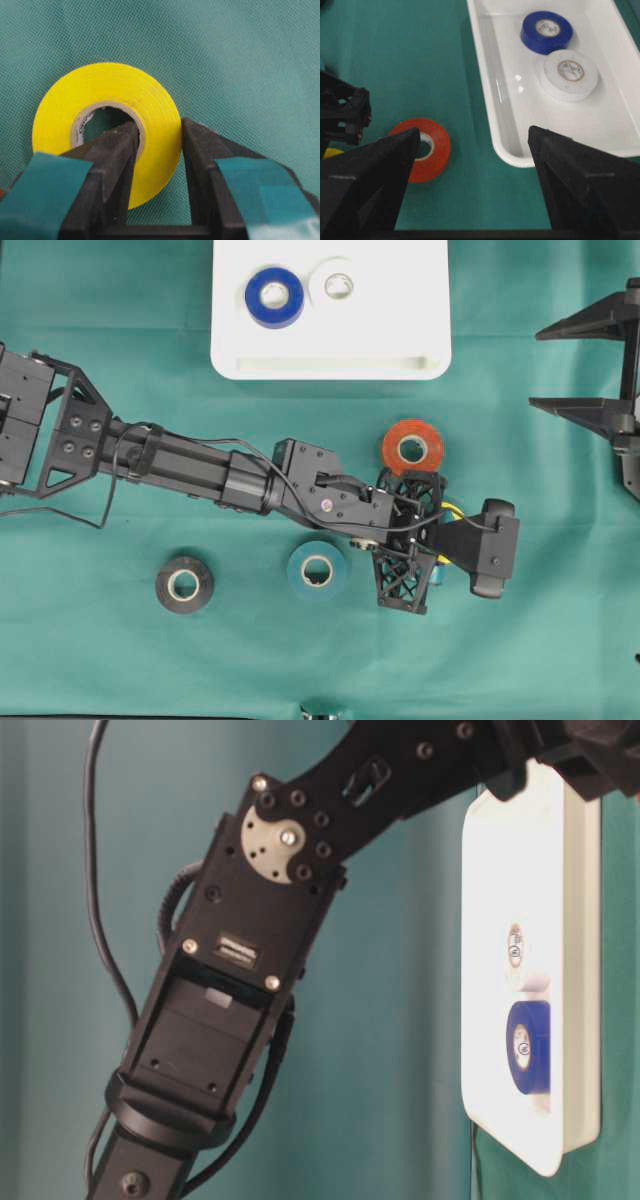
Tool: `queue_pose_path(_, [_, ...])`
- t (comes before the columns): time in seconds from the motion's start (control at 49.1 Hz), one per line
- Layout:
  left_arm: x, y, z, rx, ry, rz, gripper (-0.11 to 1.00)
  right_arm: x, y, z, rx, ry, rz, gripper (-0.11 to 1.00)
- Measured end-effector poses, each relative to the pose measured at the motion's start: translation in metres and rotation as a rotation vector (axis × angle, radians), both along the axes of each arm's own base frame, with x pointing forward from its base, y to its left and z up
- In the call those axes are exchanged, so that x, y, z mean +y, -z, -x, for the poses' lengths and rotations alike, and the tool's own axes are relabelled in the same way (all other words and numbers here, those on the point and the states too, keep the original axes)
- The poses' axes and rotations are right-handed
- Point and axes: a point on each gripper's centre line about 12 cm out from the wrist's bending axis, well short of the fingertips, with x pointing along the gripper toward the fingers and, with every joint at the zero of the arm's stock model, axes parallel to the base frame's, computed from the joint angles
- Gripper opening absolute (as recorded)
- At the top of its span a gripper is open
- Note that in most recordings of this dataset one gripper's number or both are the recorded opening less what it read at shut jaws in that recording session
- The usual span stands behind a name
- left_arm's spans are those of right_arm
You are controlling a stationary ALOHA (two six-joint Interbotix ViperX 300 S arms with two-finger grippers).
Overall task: Pick up the tape from a random location and place it into the white case.
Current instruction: 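Lower the left gripper and pinch the yellow tape roll through its hole, then lift the yellow tape roll with the left gripper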
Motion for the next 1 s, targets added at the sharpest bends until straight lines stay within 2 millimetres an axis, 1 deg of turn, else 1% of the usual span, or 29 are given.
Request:
queue_pose_path(0.346, [0.000,-0.006,-0.001,0.015,0.000,-0.003,0.23,0.000,0.001,0.000,0.003,0.000,-0.002,0.85])
queue_pose_path(0.448, [0.000,-0.010,-0.002,0.016,0.001,-0.005,0.23,0.000,0.001,0.000,0.004,0.002,-0.002,0.85])
queue_pose_path(0.55, [0.000,-0.019,-0.003,0.005,0.001,-0.005,0.23,0.000,0.001,0.000,0.001,0.002,-0.002,0.85])
queue_pose_path(0.611, [0.000,-0.028,-0.003,-0.007,0.003,-0.005,0.23,0.000,0.001,0.000,0.001,0.002,-0.002,0.85])
queue_pose_path(0.753, [0.000,-0.055,-0.002,-0.036,0.013,-0.009,0.23,0.000,0.000,0.000,0.001,0.002,-0.002,0.85])
queue_pose_path(0.936, [0.001,-0.093,0.003,-0.065,0.021,-0.012,0.23,0.000,0.000,0.000,0.003,0.002,-0.002,0.85])
queue_pose_path(0.998, [0.002,-0.109,0.005,-0.085,0.022,-0.010,0.23,0.000,0.001,0.000,0.005,0.002,0.000,0.85])
